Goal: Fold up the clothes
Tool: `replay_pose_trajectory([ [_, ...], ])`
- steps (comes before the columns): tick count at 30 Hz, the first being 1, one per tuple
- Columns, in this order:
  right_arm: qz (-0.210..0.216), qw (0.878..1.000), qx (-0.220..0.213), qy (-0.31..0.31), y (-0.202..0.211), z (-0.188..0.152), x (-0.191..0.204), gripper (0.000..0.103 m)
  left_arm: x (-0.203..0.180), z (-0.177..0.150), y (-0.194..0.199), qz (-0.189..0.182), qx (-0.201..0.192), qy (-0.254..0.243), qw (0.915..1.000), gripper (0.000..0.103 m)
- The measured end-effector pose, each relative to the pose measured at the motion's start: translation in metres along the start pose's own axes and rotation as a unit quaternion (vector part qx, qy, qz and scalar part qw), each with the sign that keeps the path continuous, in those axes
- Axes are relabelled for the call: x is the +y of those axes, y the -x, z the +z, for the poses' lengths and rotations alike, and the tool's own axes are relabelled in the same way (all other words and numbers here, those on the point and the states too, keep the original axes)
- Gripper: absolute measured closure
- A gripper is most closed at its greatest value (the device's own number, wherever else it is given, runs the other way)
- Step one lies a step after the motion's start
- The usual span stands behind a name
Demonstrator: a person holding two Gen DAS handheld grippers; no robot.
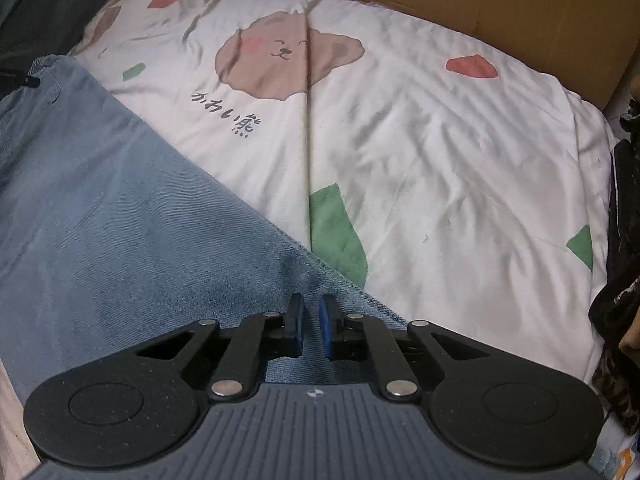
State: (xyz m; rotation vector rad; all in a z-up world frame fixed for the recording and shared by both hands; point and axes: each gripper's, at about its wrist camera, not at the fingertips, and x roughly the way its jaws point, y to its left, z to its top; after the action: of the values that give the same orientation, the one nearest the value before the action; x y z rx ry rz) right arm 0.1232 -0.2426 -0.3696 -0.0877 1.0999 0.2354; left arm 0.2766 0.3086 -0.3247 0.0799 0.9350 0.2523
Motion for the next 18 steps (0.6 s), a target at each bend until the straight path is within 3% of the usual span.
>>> replay_pose_trajectory([
  [2,-0.003,1.0,0.004,0.002,-0.002,0.003,0.001,0.092,0.011,0.002,-0.008,0.004,-0.001,0.023,0.9997,0.034],
  [3,-0.004,1.0,0.005,0.003,-0.003,0.004,0.002,0.093,0.017,0.003,-0.013,0.003,-0.002,0.035,0.9994,0.043],
  [5,-0.006,1.0,0.007,0.006,-0.006,0.007,0.004,0.095,0.026,0.003,-0.027,-0.001,0.006,0.055,0.9985,0.053],
  [11,0.001,1.0,0.018,-0.02,-0.01,0.014,-0.001,0.097,0.044,0.017,-0.057,-0.02,0.019,0.092,0.9953,0.054],
  [18,-0.002,0.999,0.034,-0.017,-0.014,0.019,0.001,0.098,0.048,0.029,-0.071,-0.032,0.033,0.089,0.9949,0.05],
])
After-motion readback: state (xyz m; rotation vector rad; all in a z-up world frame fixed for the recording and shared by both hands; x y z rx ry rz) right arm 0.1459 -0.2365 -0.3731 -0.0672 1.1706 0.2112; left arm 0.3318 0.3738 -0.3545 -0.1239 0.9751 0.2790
